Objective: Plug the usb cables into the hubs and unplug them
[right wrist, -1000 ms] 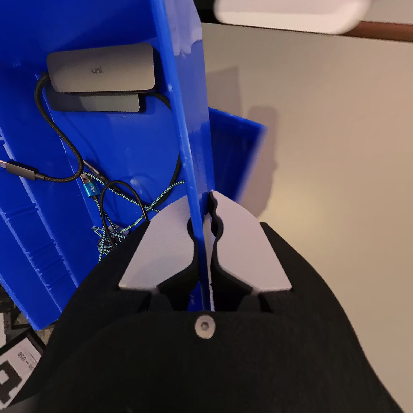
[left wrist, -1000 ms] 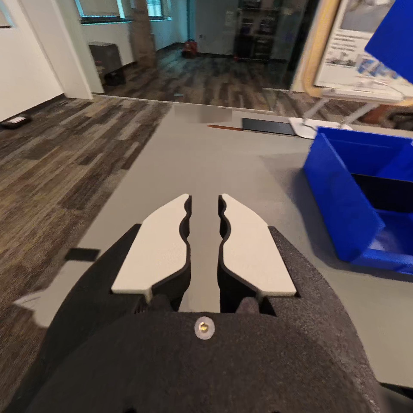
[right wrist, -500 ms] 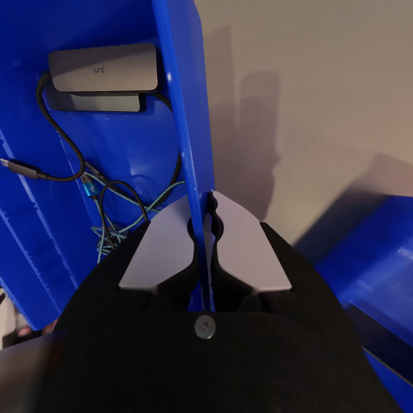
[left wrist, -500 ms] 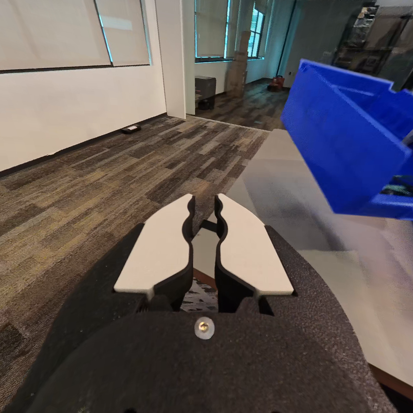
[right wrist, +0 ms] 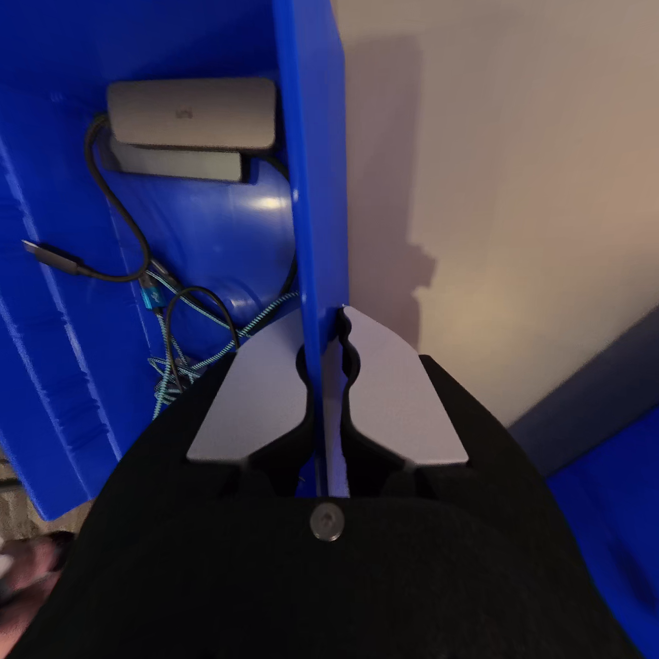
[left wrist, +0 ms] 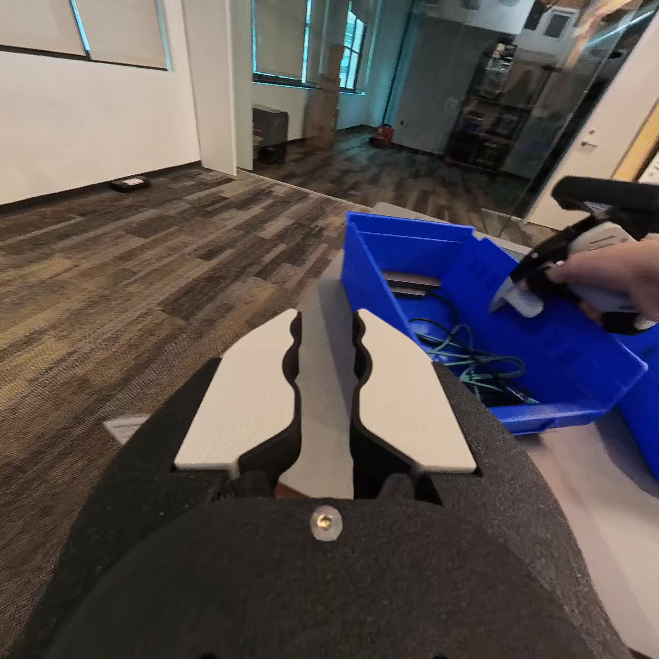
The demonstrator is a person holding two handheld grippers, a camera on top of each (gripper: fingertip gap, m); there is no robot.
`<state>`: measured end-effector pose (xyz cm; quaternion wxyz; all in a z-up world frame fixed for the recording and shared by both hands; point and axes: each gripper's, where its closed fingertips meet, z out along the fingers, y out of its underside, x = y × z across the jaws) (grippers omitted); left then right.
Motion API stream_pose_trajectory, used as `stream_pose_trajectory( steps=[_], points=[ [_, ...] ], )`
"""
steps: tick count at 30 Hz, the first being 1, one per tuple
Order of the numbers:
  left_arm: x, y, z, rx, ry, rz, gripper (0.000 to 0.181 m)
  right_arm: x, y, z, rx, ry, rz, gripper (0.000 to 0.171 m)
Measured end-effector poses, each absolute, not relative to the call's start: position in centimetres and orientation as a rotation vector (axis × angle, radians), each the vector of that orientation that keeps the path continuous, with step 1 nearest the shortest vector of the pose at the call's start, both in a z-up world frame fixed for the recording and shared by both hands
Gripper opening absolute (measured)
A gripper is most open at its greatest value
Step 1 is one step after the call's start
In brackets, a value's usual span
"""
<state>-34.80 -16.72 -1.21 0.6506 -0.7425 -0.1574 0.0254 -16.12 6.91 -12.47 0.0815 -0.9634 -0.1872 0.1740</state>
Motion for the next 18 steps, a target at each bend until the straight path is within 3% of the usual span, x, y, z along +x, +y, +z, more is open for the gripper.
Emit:
stream_pose_trajectory(
  steps=[3,5,9,13,18],
  points=[
    [-31.6,-14.2,-2.5,-1.721,-0.304,0.064,0.041,-16.6,7.7,-11.1,-2.803,-0.528,0.612,0.018],
    [-29.0,-12.6,-3.4,-1.757,-0.245,0.03,0.042,-16.5,8.2,-9.7,-2.746,-0.595,0.627,0.027],
    [-28.1,-10.3,-6.4,-1.885,-0.166,0.241,0.043,-14.8,9.4,-5.7,-2.586,-0.799,0.522,0.028],
    [-29.1,-9.1,-7.3,-1.903,-0.099,0.379,0.018,-11.5,8.6,-1.7,-2.468,-0.95,0.583,0.036],
    [-32.1,-7.9,-7.2,-1.901,-0.047,0.303,0.009,-0.6,7.5,-0.1,-2.406,-1.01,0.375,0.037]
  ],
)
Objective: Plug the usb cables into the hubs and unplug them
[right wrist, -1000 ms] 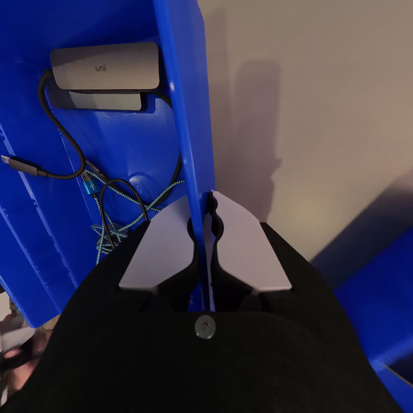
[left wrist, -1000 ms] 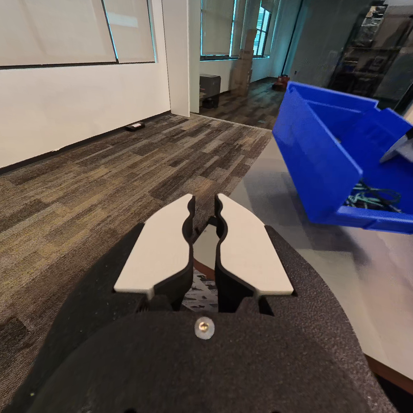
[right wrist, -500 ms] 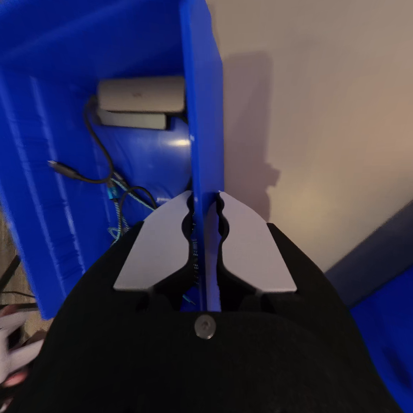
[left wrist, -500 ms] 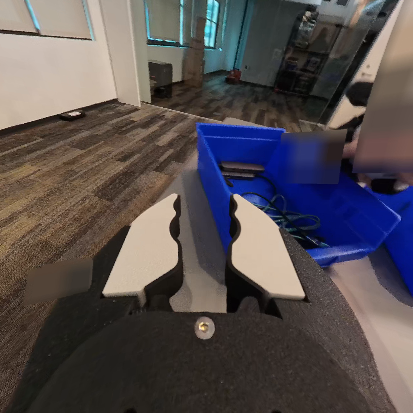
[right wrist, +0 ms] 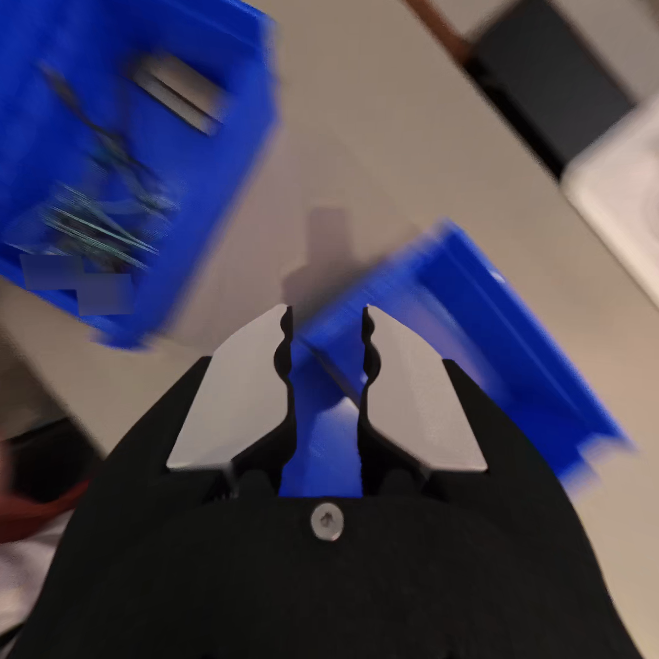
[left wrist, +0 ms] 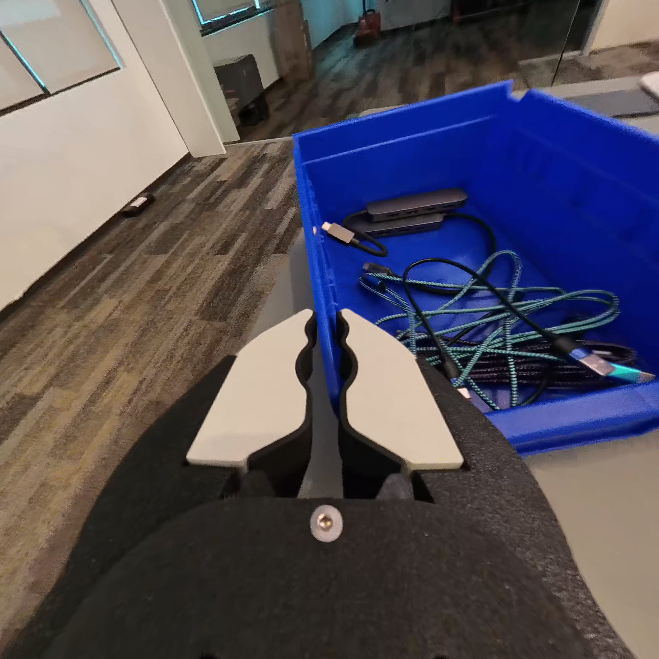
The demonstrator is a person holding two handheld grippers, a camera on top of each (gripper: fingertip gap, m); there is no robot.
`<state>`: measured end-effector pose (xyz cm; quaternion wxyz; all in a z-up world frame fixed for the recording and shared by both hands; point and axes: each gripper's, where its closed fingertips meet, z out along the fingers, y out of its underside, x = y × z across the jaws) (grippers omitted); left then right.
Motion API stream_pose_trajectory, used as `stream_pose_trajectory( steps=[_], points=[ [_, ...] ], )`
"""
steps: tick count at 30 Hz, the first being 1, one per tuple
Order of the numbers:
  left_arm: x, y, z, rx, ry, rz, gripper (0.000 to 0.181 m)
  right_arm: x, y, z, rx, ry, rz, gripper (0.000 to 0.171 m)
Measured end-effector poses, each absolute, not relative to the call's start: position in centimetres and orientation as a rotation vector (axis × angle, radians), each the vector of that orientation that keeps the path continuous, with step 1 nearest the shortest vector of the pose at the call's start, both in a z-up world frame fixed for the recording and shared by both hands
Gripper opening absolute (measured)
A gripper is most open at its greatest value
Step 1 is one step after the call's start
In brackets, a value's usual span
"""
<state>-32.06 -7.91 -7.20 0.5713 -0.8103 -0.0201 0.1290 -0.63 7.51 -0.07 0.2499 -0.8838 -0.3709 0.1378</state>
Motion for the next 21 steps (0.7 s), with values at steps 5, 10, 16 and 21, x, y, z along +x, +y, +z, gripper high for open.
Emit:
stream_pose_trajectory(
  steps=[5,10,16,21],
  points=[
    [-35.1,-5.8,-7.2,-1.98,0.056,0.277,0.01,13.4,7.1,-1.4,-2.475,-0.698,0.164,0.046],
    [-36.2,-3.4,-7.1,-1.947,0.141,0.256,0.011,18.2,5.6,-5.3,-2.602,-0.385,0.387,0.051],
    [-36.5,-2.0,-7.1,-1.941,0.133,0.206,0.01,20.8,4.6,-6.9,-2.628,-0.32,0.178,0.058],
    [-36.5,-2.3,-5.5,-1.85,0.052,0.212,0.021,20.4,1.7,-8.7,-2.713,-0.348,0.166,0.065]
  ],
)
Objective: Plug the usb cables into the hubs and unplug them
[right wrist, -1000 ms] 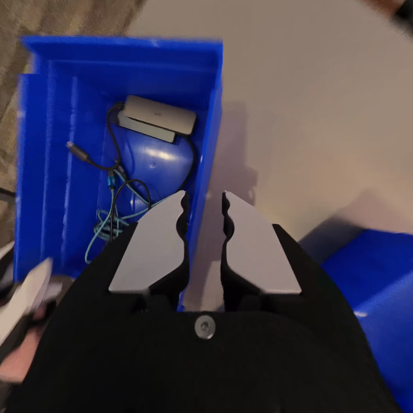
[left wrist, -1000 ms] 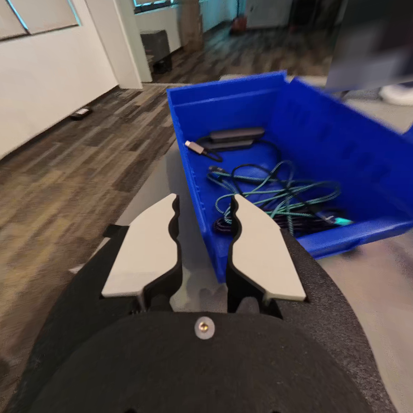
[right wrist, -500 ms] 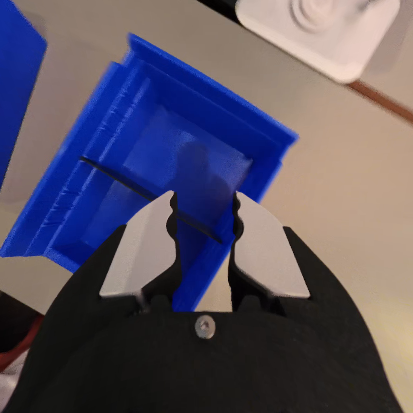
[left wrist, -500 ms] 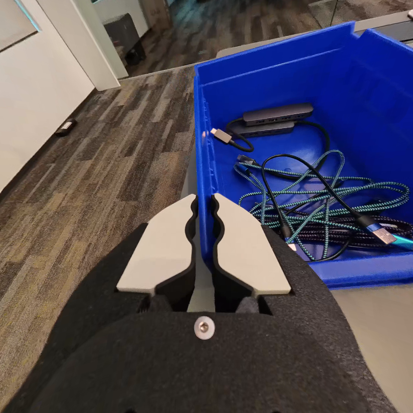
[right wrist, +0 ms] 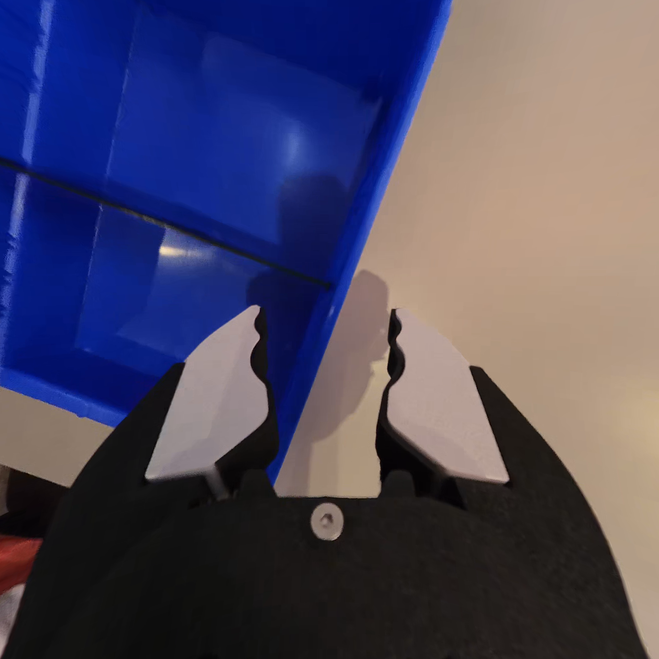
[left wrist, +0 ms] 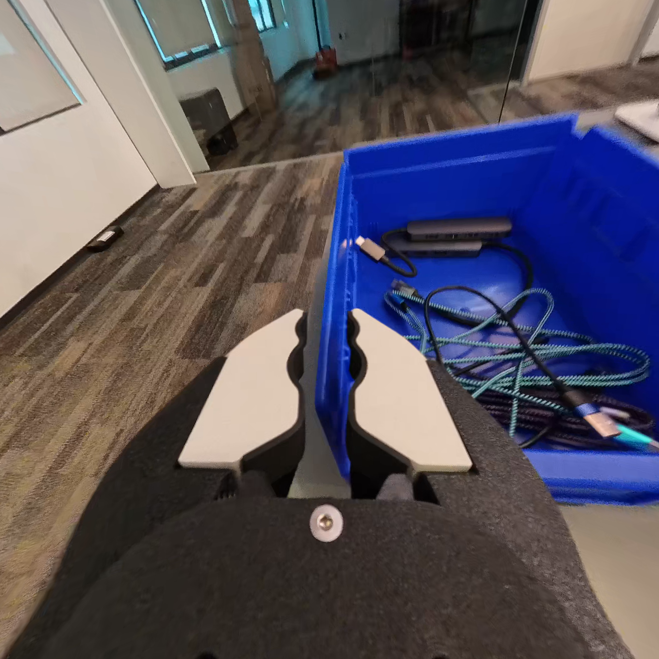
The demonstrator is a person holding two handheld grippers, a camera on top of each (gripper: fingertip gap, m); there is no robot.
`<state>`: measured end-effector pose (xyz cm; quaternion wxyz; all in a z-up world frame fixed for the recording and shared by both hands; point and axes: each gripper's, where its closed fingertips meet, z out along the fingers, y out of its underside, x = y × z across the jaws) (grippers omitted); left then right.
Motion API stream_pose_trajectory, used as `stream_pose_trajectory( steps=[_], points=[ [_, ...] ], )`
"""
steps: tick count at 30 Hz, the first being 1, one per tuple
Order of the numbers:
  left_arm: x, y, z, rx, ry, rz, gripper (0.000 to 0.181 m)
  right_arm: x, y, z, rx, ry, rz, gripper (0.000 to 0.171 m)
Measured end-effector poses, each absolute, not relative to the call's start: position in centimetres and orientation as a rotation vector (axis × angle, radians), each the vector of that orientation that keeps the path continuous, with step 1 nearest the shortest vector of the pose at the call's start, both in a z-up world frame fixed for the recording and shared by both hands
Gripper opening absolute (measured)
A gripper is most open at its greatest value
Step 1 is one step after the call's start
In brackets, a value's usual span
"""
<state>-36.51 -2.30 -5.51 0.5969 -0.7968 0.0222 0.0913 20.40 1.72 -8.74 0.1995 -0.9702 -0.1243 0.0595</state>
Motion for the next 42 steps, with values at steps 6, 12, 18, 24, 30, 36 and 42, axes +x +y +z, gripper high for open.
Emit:
stream_pose_trajectory(
  steps=[6,12,18,24,30,36,42],
  points=[
    [-34.7,-5.5,-2.3,-1.792,-0.074,0.119,0.036,20.0,-0.8,-13.1,-2.883,-0.481,0.095,0.019],
    [-27.6,-9.2,0.1,-1.731,-0.035,0.096,0.029,21.5,0.2,-13.2,-2.872,-0.382,0.223,0.006],
    [-18.8,-9.8,3.4,-1.64,0.15,0.098,0.025,27.6,0.0,-13.3,-2.891,-0.382,0.251,0.005],
    [-13.5,-8.9,4.6,-1.651,0.233,0.112,0.026,40.3,-1.3,-13.4,-2.912,-0.319,0.232,0.005],
    [-10.7,-8.3,4.7,-1.636,0.217,0.096,0.025,56.7,-3.9,-13.6,-2.936,-0.176,0.234,0.005],
    [-8.9,-7.7,4.4,-1.659,0.205,0.126,0.025,69.4,-7.1,-13.7,-2.927,0.075,0.206,0.005],
    [-6.3,-6.9,3.7,-1.69,0.216,0.078,0.026,73.6,-8.2,-13.8,-2.917,0.1,0.179,0.006]
  ],
)
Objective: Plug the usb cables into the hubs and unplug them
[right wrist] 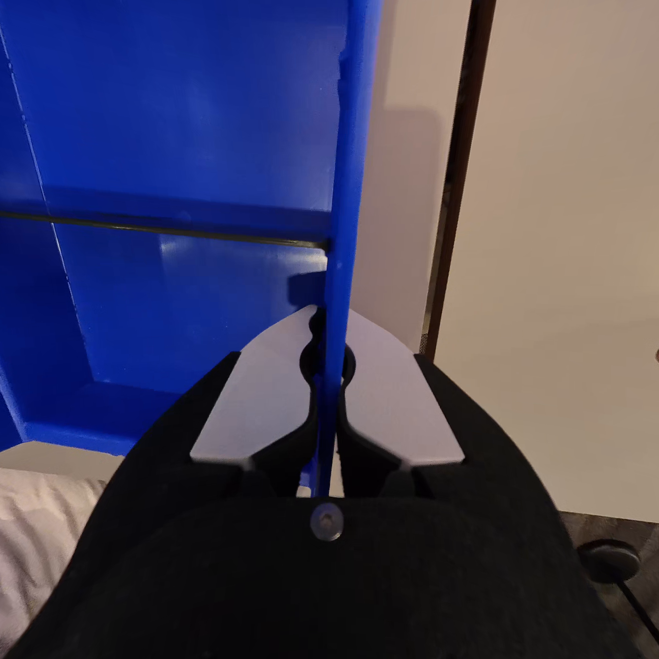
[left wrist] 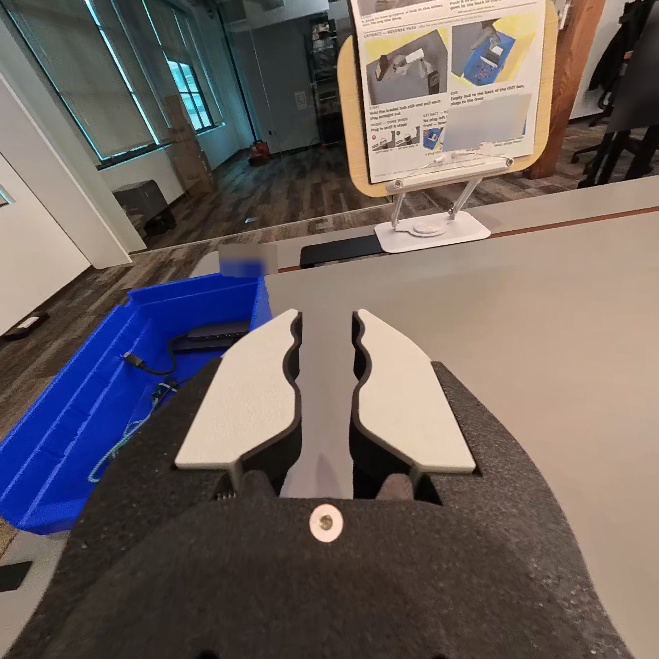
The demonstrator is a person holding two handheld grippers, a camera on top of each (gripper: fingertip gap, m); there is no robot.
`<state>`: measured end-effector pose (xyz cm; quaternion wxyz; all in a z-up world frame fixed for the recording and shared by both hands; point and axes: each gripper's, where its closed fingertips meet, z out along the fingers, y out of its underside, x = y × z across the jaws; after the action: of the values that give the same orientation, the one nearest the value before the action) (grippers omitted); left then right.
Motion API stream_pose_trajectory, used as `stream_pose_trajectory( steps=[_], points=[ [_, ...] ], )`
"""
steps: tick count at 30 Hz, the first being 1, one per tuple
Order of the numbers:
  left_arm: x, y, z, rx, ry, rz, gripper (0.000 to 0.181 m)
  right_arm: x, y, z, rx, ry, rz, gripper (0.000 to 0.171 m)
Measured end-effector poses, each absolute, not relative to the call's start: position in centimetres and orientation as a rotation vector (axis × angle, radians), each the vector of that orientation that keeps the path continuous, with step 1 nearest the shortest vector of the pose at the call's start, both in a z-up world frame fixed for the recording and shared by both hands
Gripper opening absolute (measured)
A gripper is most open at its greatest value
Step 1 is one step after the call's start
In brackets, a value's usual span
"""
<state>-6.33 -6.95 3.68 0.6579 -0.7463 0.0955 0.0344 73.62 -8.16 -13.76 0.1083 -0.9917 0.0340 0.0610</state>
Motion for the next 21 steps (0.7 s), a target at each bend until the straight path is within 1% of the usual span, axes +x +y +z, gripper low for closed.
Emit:
stream_pose_trajectory(
  steps=[6,7,8,12,13,16,18,19,21],
  points=[
    [-5.3,-6.5,3.6,-1.73,0.253,0.107,0.031,73.8,-7.6,-13.3,-2.858,0.035,0.13,0.007],
    [-5.3,-6.6,3.7,-1.729,0.252,0.111,0.032,73.8,-7.3,-13.0,-2.829,0.039,0.124,0.01],
    [-5.4,-6.6,3.8,-1.731,0.252,0.108,0.032,73.7,-7.1,-12.7,-2.807,0.046,0.117,0.013],
    [-6.1,-6.7,3.4,-1.769,0.233,0.11,0.038,74.3,-7.0,-11.4,-2.783,0.034,-0.026,0.038],
    [-6.3,-6.6,3.2,-1.789,0.227,0.112,0.041,74.7,-7.2,-11.0,-2.788,0.023,-0.095,0.04],
    [-6.7,-6.0,3.8,-1.809,0.223,0.128,0.048,74.3,-7.1,-8.3,-2.732,-0.013,-0.217,0.039],
    [-7.2,-5.1,5.6,-1.777,0.202,0.146,0.052,73.4,-6.5,-5.6,-2.646,-0.026,-0.278,0.045],
    [-7.4,-4.6,6.8,-1.76,0.191,0.147,0.055,73.0,-6.2,-3.9,-2.601,-0.038,-0.339,0.05],
    [-7.6,-3.5,9.0,-1.745,0.176,0.148,0.064,71.6,-5.6,0.2,-2.476,-0.075,-0.452,0.056]
  ],
)
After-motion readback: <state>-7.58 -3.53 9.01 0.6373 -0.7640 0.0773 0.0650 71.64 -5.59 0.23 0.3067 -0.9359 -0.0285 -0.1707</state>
